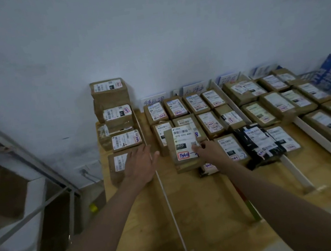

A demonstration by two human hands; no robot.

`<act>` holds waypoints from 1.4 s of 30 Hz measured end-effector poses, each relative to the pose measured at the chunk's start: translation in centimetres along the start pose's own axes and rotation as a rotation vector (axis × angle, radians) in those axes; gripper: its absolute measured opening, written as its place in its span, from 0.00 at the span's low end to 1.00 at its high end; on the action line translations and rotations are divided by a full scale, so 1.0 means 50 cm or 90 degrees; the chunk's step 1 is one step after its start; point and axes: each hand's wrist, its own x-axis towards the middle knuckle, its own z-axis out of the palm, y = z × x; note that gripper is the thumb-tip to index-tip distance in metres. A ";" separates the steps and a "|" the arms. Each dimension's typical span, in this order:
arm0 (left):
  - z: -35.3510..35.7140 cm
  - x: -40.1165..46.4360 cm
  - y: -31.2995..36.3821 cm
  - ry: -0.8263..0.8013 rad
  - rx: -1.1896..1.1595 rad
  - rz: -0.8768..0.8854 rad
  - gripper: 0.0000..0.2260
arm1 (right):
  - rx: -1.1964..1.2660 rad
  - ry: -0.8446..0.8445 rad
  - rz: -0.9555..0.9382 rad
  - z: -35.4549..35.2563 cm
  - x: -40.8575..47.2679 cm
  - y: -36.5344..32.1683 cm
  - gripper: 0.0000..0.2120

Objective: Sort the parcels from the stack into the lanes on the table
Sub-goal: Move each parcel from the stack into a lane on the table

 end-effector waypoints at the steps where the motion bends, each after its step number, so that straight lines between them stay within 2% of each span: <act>1: 0.009 -0.006 0.011 -0.012 0.000 0.007 0.25 | -0.007 0.001 0.003 -0.002 -0.005 0.018 0.17; 5: 0.039 -0.040 0.047 -0.031 -0.006 -0.007 0.25 | -0.050 -0.007 0.032 0.005 -0.025 0.077 0.18; 12: 0.083 -0.080 0.064 -0.053 0.009 -0.047 0.22 | -0.036 -0.057 0.034 0.056 -0.013 0.138 0.18; 15: 0.099 -0.087 0.060 -0.056 0.026 -0.057 0.22 | -0.086 -0.063 0.024 0.083 0.006 0.134 0.19; 21: 0.126 -0.098 0.042 -0.027 0.009 -0.071 0.26 | -0.115 -0.074 0.024 0.129 0.068 0.110 0.14; 24: 0.145 -0.103 0.027 0.000 -0.008 -0.084 0.22 | -0.131 -0.085 0.021 0.160 0.104 0.101 0.17; 26: 0.156 -0.105 0.020 -0.012 -0.005 -0.098 0.18 | -0.152 -0.095 0.038 0.177 0.121 0.099 0.19; 33: 0.180 -0.097 0.017 -0.054 0.007 -0.132 0.22 | -0.177 -0.128 0.070 0.193 0.149 0.104 0.15; 36: 0.187 -0.077 0.029 -0.057 0.004 -0.106 0.22 | -0.216 -0.133 0.031 0.181 0.155 0.112 0.14; 42: 0.207 0.002 0.084 -0.086 -0.020 -0.083 0.25 | -0.216 -0.061 -0.061 0.122 0.141 0.116 0.10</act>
